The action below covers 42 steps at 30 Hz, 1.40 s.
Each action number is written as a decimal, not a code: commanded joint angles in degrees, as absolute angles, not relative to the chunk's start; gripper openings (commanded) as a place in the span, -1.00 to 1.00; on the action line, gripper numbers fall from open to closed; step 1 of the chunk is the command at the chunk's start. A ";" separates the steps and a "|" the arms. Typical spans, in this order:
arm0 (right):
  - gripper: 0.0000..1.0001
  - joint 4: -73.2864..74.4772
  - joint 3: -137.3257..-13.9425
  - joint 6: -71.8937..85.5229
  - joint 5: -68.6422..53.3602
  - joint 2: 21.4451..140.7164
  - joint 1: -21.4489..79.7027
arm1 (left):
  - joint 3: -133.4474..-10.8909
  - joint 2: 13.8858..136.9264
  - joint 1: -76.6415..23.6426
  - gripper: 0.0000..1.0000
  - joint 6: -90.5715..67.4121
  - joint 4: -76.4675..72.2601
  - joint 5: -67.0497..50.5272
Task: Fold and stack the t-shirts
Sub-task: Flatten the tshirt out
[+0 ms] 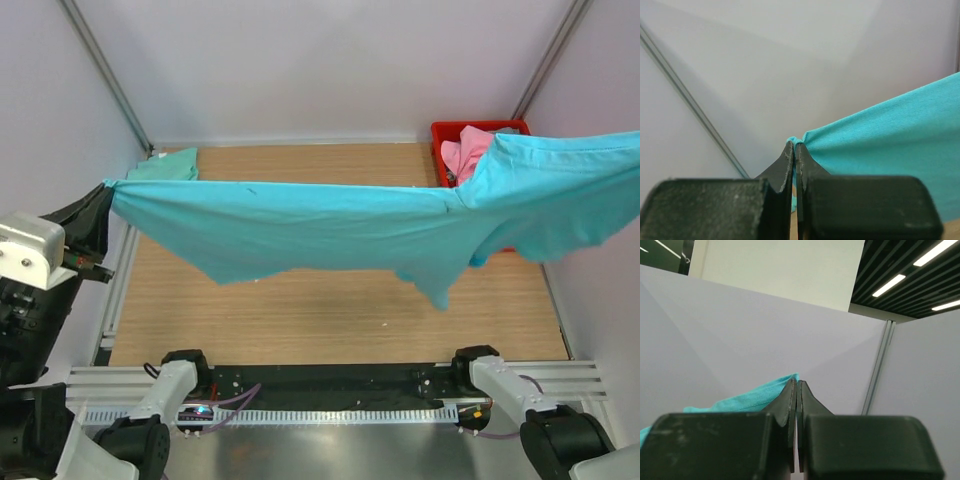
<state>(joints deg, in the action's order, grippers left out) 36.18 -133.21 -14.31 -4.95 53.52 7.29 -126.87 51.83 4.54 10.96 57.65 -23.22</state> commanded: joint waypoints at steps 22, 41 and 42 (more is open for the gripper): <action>-0.98 23.73 -105.28 -24.96 -1.58 63.54 7.03 | -105.38 62.93 4.92 -1.00 19.43 46.41 -18.01; -0.98 37.88 -112.48 -23.38 -2.46 48.78 7.03 | -111.35 48.17 4.92 -1.00 20.48 57.92 -19.78; -0.98 38.84 -113.80 -23.29 -2.46 48.87 7.03 | -112.23 48.25 4.92 -1.00 20.57 58.18 -19.69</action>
<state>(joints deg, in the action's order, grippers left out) 36.93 -110.50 -23.79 -3.62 47.90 7.27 -110.28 47.46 4.54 19.29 56.47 -19.97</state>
